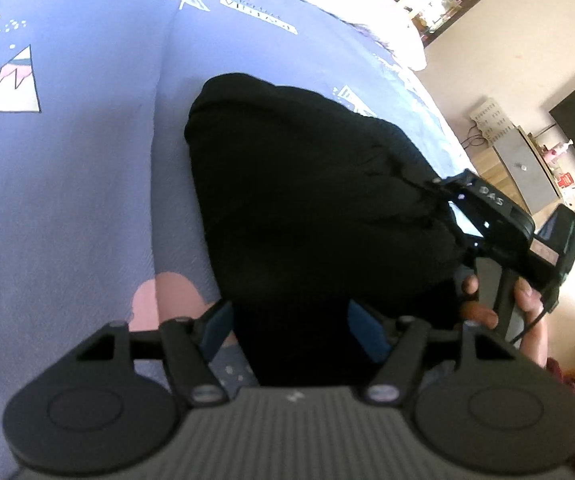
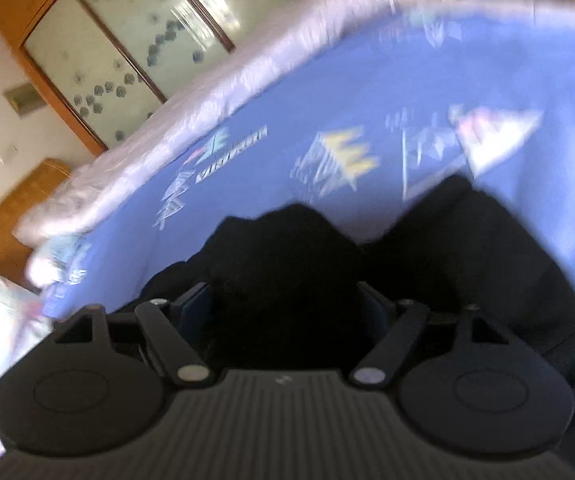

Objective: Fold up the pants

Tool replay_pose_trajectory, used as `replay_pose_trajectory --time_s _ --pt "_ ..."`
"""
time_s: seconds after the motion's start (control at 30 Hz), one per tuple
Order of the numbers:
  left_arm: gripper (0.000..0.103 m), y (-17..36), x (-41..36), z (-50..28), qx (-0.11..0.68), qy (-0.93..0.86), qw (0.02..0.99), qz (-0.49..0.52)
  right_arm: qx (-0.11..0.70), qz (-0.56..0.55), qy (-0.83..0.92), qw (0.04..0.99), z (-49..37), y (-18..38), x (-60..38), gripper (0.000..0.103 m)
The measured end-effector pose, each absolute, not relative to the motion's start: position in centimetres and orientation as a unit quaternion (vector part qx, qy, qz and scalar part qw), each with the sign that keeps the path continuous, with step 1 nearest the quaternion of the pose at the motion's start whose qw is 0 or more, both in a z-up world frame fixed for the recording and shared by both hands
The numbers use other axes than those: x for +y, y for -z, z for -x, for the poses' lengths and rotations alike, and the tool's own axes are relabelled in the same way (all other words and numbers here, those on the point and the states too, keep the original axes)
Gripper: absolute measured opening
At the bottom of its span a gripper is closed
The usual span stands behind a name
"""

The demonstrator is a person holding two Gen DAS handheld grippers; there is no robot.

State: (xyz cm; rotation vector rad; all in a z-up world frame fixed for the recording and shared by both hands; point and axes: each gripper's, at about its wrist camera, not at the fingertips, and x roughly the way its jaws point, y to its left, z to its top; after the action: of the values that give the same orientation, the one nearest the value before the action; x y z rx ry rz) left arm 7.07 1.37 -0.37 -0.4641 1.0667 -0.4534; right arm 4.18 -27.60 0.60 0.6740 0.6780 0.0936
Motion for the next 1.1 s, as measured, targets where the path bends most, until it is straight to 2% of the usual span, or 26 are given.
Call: replay_pose_trajectory --time_s 0.1,0.2,0.3,0.43,0.57,0.63,0.7,0.73,0.77,0.8,0.83,0.9,0.97,1.1 --pt "0.066 0.5 1.5 -7.2 0.5 0.211 0.811 0.217 0.331 -0.26 -0.056 0.905 -3.7 -2.2 -25.2 0.037" --pt "0.066 0.5 1.7 -7.3 0.503 0.204 0.81 0.223 0.298 -0.193 -0.081 0.931 -2.2 -4.8 -22.1 0.025" --pt "0.066 0.6 2.1 -7.4 0.507 0.196 0.807 0.231 0.25 -0.119 -0.088 0.957 -0.3 -7.3 -19.6 0.021" --pt "0.066 -0.6 1.7 -6.8 0.494 0.205 0.813 0.23 0.206 -0.148 -0.052 0.966 1.3 -10.3 -22.5 0.019" --pt "0.069 -1.9 0.5 -6.0 0.475 0.227 0.822 0.217 0.163 -0.178 0.01 0.97 4.7 -12.5 -27.1 0.019" --pt "0.071 -1.9 -0.2 -5.8 0.475 0.234 0.822 0.211 0.172 -0.199 0.048 0.963 6.7 -11.8 -29.2 0.019" --pt "0.071 -1.5 -1.1 -5.8 0.483 0.239 0.816 0.207 0.22 -0.224 0.081 0.946 7.7 -9.0 -30.5 0.024" --pt "0.071 -1.3 -1.7 -5.9 0.491 0.24 0.812 0.205 0.269 -0.228 0.099 0.93 7.6 -6.9 -31.1 0.026" --pt "0.071 -1.2 -2.1 -5.9 0.496 0.243 0.809 0.202 0.311 -0.229 0.119 0.915 7.6 -5.1 -31.5 0.03" --pt "0.071 -1.2 -2.5 -5.9 0.499 0.246 0.807 0.197 0.333 -0.243 0.128 0.902 7.9 -3.6 -32.1 0.039" --pt "0.071 -1.4 -3.0 -5.9 0.499 0.249 0.809 0.187 0.327 -0.275 0.121 0.896 8.8 -3.0 -33.2 0.039" --pt "0.071 -2.3 -3.8 -5.7 0.489 0.253 0.818 0.167 0.3 -0.325 0.113 0.889 10.6 -3.5 -35.1 0.05" --pt "0.071 -3.3 -4.1 -5.8 0.48 0.258 0.823 0.164 0.269 -0.323 0.141 0.896 11.8 -4.9 -35.9 0.059" --pt "0.071 -4.8 -4.9 -6.1 0.463 0.268 0.83 0.157 0.206 -0.308 0.186 0.91 14.5 -6.8 -37.5 0.057"
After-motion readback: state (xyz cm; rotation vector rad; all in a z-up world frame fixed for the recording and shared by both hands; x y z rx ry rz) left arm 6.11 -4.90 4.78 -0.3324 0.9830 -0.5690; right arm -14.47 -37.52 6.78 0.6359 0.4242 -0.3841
